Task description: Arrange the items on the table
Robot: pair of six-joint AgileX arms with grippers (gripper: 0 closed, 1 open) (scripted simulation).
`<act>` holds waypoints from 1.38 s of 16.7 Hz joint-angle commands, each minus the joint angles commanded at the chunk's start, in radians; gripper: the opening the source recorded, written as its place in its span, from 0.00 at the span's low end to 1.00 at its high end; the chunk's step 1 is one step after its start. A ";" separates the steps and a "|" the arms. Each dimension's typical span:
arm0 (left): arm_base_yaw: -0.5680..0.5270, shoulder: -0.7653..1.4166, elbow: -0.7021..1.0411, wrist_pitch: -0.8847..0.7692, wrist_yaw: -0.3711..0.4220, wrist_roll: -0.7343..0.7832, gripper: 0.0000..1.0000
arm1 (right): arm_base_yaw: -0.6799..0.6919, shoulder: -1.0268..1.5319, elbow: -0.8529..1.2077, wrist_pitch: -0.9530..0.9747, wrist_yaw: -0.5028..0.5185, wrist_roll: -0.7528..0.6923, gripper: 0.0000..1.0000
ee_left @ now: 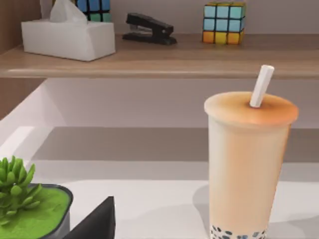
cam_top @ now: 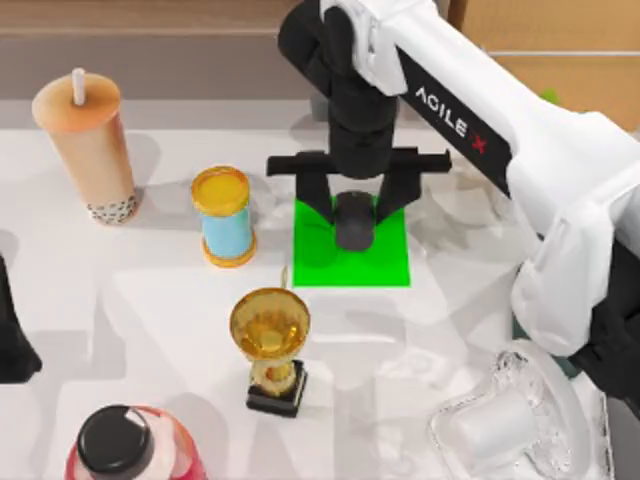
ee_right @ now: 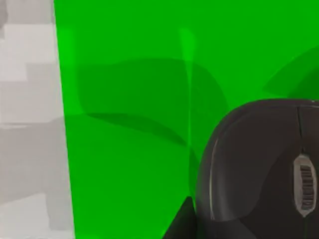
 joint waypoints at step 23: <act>0.000 0.000 0.000 0.000 0.000 0.000 1.00 | 0.006 -0.049 -0.124 0.081 0.002 -0.001 0.83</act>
